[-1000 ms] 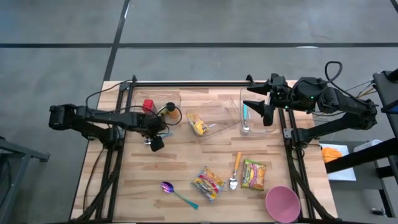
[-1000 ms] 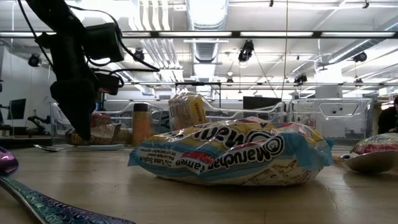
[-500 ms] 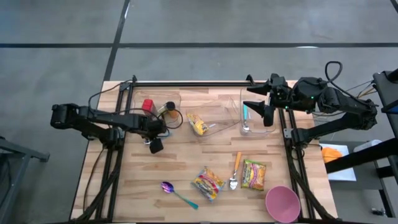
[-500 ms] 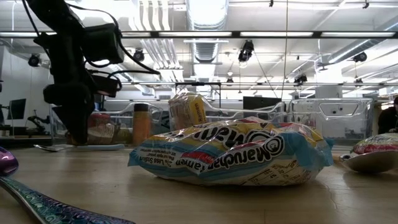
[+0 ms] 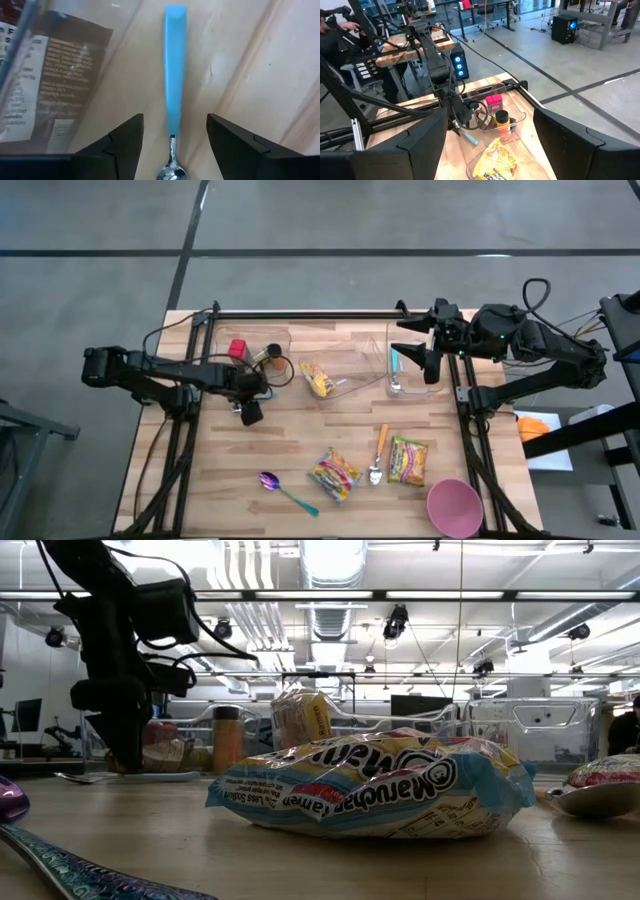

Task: Pick & Place Food Item
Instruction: Adjust the left transparent bin

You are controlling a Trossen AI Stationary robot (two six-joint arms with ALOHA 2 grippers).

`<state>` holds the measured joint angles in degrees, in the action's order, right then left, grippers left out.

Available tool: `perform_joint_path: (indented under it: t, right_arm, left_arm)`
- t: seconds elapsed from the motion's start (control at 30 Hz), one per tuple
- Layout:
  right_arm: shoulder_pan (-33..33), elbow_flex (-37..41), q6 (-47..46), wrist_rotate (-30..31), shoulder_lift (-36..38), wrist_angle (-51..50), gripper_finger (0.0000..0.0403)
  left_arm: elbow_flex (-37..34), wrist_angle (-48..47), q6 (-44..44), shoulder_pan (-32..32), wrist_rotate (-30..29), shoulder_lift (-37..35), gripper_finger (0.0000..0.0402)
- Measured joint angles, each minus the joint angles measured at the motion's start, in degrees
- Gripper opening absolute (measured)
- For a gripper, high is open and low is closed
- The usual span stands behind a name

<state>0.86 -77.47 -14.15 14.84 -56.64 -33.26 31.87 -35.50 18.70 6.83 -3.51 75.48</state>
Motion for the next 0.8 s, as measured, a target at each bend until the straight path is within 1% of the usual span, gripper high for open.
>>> perform_joint_path:
  t: [0.07, 0.13, 0.43, 0.63, 0.8]
  right_arm:
    - [0.0, 0.0, 0.6, -0.3, 0.0, 0.0, 0.0292]
    - [0.0, 0.0, 0.9, -0.4, 0.0, 0.0, 0.0292]
    - [0.0, 0.0, 1.3, -0.5, 0.0, 0.0, 0.0292]
    - [0.0, 0.0, 1.1, -1.6, 0.0, 0.0, 0.0292]
    - [0.0, 0.0, 1.1, -1.8, 0.0, 0.0, 0.0292]
  left_arm:
    - [0.6, 0.1, -0.1, 0.2, -1.1, 0.2, 0.0224]
    - [1.5, -0.1, -0.1, 1.0, -0.9, 0.3, 0.0224]
    - [5.2, 1.9, -0.6, 6.7, -0.8, 0.6, 0.0224]
    - [5.4, 4.6, -0.8, 11.6, -2.3, 0.6, 0.0224]
    - [5.6, 5.9, -0.7, 14.4, -1.6, 0.7, 0.0224]
